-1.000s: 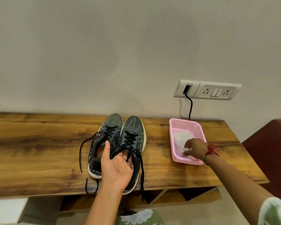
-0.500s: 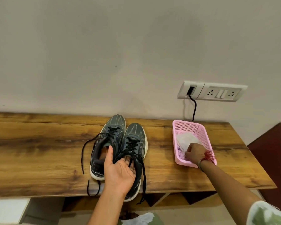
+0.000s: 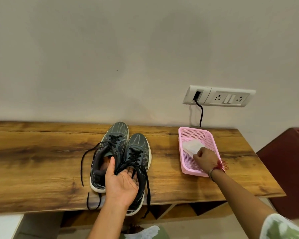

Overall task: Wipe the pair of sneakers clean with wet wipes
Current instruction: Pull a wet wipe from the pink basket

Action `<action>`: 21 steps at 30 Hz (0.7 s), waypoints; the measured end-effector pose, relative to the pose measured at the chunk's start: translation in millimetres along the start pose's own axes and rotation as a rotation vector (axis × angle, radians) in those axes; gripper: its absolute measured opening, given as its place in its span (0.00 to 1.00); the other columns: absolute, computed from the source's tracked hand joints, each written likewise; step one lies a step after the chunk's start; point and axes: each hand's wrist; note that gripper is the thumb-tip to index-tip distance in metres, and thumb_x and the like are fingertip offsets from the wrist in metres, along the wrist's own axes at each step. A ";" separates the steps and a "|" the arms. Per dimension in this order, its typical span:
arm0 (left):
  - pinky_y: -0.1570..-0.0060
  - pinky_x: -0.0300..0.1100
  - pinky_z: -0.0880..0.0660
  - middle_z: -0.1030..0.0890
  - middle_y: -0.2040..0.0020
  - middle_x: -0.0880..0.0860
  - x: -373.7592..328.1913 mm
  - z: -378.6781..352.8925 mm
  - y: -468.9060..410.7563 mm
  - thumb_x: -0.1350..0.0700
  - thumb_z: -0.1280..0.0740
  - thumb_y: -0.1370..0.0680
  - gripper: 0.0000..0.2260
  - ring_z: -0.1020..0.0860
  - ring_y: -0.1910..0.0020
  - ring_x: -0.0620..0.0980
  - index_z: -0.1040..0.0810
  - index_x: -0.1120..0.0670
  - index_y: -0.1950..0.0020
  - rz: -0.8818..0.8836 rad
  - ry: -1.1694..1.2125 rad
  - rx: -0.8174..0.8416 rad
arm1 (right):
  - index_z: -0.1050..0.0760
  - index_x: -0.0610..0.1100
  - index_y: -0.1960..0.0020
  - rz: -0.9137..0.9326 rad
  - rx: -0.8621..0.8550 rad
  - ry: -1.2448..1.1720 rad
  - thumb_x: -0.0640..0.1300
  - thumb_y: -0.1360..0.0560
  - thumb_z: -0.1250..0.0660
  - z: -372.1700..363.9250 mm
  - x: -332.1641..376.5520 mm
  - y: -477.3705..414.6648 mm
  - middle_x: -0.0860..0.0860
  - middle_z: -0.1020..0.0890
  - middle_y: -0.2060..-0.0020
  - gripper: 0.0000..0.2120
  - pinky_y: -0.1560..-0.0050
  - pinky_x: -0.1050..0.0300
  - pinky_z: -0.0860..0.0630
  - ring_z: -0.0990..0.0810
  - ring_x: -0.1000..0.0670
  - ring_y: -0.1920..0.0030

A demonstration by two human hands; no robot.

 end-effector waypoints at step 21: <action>0.39 0.48 0.28 0.22 0.41 0.62 -2.5 -23.8 4.2 0.48 0.35 0.23 0.25 0.24 0.41 0.57 0.29 0.65 0.34 0.007 -0.324 -0.227 | 0.22 0.43 0.54 0.017 0.203 -0.184 0.39 0.24 0.36 11.2 -11.4 -12.5 0.47 0.20 0.54 0.04 0.52 0.56 0.29 0.24 0.48 0.53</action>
Point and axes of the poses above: each hand's wrist, its own y-axis away from the middle knuckle, its own z-axis out of the back of the hand, x = y × z
